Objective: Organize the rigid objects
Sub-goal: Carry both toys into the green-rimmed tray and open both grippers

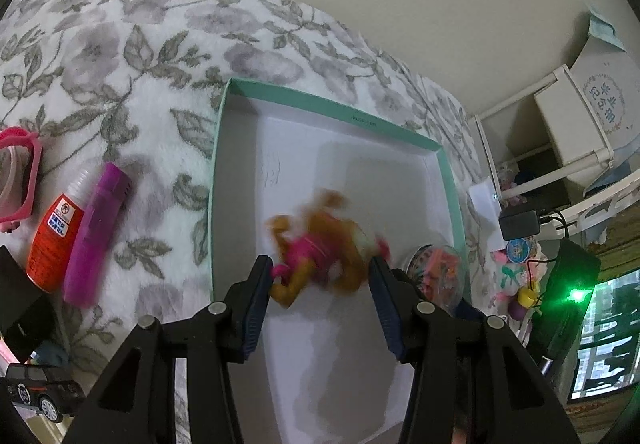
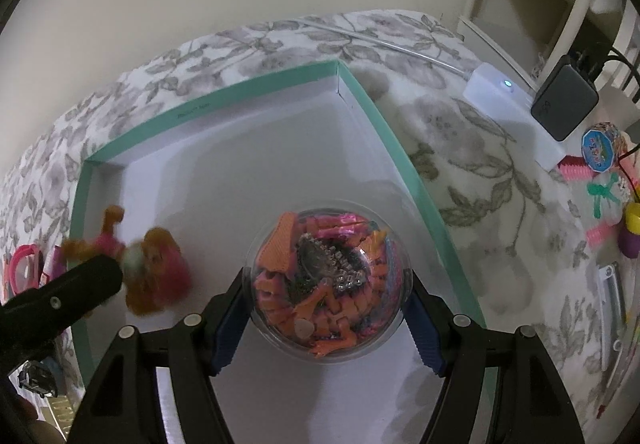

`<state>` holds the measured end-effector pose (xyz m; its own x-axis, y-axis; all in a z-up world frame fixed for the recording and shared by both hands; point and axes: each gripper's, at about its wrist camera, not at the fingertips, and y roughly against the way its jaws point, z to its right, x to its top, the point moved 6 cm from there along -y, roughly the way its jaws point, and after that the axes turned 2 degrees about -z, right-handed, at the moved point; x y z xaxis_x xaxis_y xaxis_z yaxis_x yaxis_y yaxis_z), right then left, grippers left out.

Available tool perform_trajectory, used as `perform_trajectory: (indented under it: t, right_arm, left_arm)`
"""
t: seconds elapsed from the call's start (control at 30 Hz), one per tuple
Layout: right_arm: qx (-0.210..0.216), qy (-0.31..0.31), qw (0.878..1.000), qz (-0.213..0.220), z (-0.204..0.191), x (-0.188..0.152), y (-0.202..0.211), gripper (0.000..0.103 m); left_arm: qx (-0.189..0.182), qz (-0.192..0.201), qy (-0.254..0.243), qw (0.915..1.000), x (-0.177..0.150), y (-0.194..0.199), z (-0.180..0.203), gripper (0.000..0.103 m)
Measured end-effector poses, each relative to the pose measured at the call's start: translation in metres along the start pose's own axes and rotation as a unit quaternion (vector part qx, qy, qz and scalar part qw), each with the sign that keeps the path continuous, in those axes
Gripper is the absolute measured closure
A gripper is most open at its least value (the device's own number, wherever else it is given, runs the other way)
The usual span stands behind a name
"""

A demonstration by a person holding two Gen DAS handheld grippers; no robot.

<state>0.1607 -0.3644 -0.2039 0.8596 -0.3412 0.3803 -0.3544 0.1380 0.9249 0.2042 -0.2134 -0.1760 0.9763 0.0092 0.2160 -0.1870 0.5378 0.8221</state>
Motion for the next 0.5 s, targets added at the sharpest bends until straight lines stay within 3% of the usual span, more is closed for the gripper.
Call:
perform_trajectory:
  t: [0.2,0.5]
  right_arm:
    - [-0.007,0.006,1.0,-0.003,-0.003,0.002,0.0,0.028]
    - [-0.029,0.027,0.999,0.005,-0.009,0.008,0.011,0.025]
  left_arm:
    - [-0.002,-0.003,-0.005,1.0,0.001,0.0,0.004,0.042]
    - [0.001,0.01,-0.02,0.9998,0.008,0.016,0.007,0.041]
